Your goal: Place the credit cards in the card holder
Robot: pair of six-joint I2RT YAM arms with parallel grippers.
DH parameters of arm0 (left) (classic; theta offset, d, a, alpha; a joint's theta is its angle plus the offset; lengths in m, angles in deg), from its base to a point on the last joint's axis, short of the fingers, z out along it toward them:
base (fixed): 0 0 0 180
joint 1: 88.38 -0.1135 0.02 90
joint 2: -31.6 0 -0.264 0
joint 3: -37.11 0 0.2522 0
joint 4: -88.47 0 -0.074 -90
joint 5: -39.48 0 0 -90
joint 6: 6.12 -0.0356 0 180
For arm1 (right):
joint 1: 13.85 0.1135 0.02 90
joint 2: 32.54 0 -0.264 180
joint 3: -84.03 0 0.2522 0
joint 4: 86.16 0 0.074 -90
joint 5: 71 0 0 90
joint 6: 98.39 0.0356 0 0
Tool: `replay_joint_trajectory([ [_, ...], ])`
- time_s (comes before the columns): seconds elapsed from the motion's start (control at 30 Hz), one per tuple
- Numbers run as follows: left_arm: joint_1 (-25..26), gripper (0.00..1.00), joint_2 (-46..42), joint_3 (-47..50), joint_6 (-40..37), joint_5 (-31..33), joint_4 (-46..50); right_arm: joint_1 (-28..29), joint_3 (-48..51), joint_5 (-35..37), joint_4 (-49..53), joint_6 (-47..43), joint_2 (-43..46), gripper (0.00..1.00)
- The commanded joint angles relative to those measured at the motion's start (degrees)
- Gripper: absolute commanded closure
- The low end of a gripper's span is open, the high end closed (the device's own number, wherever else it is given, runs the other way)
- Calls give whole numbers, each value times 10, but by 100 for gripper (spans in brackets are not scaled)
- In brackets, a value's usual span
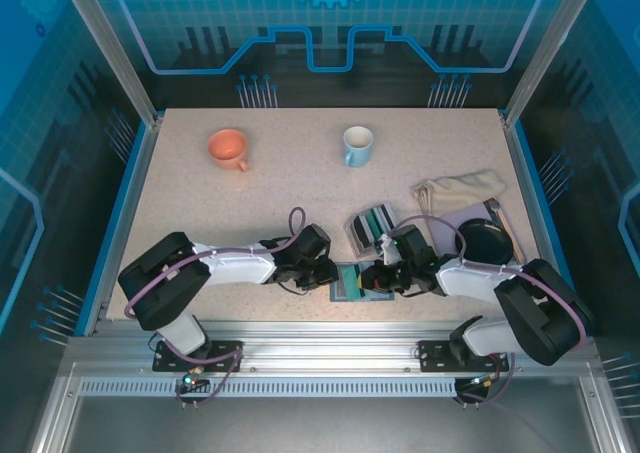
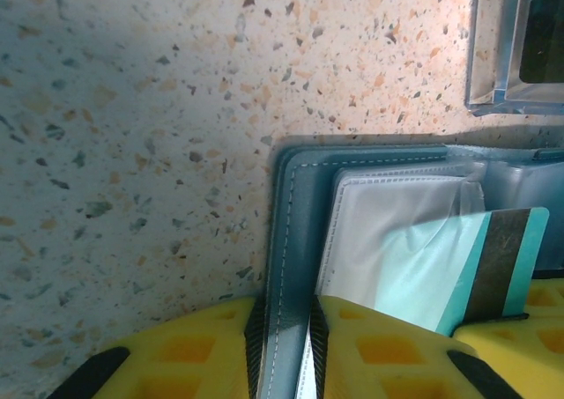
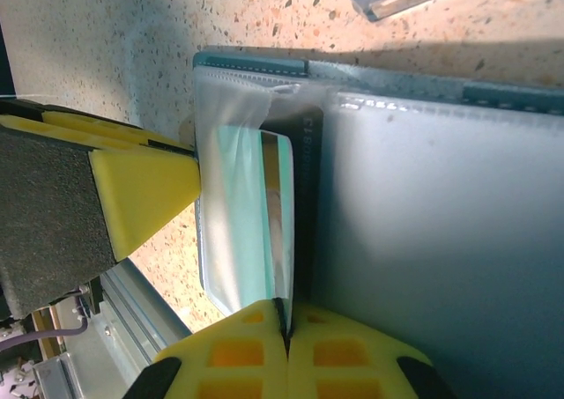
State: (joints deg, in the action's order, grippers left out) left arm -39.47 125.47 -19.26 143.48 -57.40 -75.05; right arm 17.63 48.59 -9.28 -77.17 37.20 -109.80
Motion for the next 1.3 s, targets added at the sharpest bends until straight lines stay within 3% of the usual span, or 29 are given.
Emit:
replay_joint_trajectory([
  [0.0, 5, 76, 22, -2, -12, -7, 11, 5, -2, 63, 21, 13, 2, 97],
  [0.33, 5, 76, 25, 2, -13, -8, 8, -13, 18, 65, 37, 9, 43, 97],
  [0.77, 5, 76, 24, 2, -9, -11, 0, 33, -3, 42, -40, 41, -28, 94],
  [1.0, 5, 76, 21, -1, -12, -8, 6, 44, -30, 69, 27, 13, -25, 82],
  [1.17, 5, 76, 18, 1, -16, -4, 11, 39, -48, 113, 105, -13, 9, 67],
  [1.27, 5, 76, 18, 1, -15, -4, 10, 38, -54, 124, 121, -19, 11, 66],
])
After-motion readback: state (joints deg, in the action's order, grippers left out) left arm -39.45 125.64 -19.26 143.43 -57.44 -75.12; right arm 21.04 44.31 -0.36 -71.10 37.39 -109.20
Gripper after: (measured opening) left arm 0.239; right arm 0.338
